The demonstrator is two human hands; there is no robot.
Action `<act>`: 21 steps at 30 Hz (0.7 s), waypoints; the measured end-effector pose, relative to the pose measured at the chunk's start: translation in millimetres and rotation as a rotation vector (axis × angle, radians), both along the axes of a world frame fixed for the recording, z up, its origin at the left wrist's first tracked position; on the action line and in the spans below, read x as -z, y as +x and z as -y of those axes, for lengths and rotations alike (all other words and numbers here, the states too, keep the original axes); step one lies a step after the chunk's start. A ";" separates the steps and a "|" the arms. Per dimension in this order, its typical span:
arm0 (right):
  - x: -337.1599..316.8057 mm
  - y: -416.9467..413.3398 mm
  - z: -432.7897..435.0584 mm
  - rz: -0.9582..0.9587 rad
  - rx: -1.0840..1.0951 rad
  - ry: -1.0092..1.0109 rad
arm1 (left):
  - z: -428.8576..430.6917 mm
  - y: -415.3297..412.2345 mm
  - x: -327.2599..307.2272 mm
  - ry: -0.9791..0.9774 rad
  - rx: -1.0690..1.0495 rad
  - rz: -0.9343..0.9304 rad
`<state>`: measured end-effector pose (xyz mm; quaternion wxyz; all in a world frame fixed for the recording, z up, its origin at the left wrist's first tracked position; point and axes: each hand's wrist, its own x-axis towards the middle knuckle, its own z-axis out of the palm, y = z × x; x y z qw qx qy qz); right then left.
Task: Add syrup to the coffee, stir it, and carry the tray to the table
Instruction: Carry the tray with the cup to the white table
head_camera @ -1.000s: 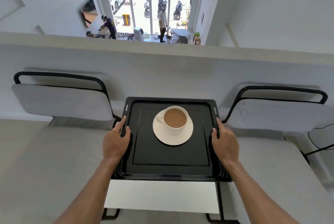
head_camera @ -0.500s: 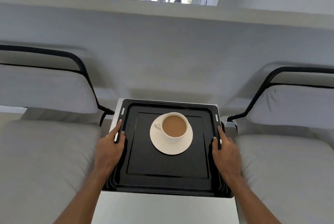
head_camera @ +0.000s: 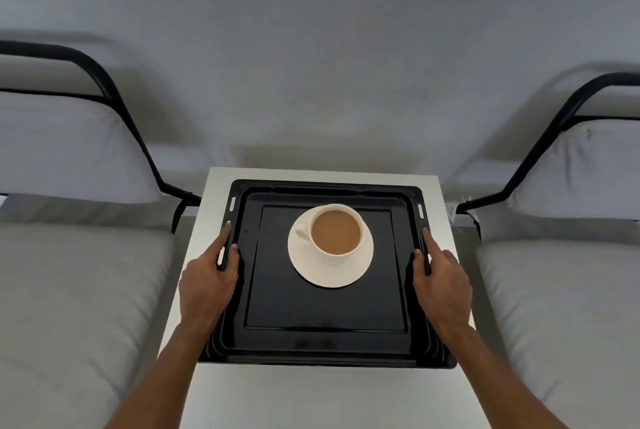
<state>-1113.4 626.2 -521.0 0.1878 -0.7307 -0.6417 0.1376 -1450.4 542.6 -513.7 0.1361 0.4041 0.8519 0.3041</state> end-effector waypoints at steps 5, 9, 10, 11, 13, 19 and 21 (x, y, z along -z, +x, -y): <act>13.3 -2.0 -3.8 -0.016 0.004 0.008 | -4.9 -1.3 11.4 -0.017 0.014 -0.006; 25.3 -1.6 -6.2 -0.031 -0.002 0.021 | -5.2 -0.9 20.2 -0.049 0.009 -0.032; 27.7 -2.3 -6.6 -0.029 -0.005 0.024 | -4.9 -1.2 21.7 -0.060 0.012 -0.047; 30.2 -2.1 -6.8 -0.027 -0.007 0.023 | -4.7 -1.2 23.8 -0.069 0.015 -0.058; 34.8 -2.4 -5.3 -0.029 -0.012 0.015 | -4.1 -1.7 28.2 -0.076 0.020 -0.075; 45.6 -5.1 -4.8 -0.045 -0.014 -0.001 | -3.2 -4.2 40.8 -0.091 0.033 -0.115; 49.6 -5.7 -5.5 -0.054 -0.016 -0.003 | -3.1 -4.4 43.8 -0.098 0.044 -0.123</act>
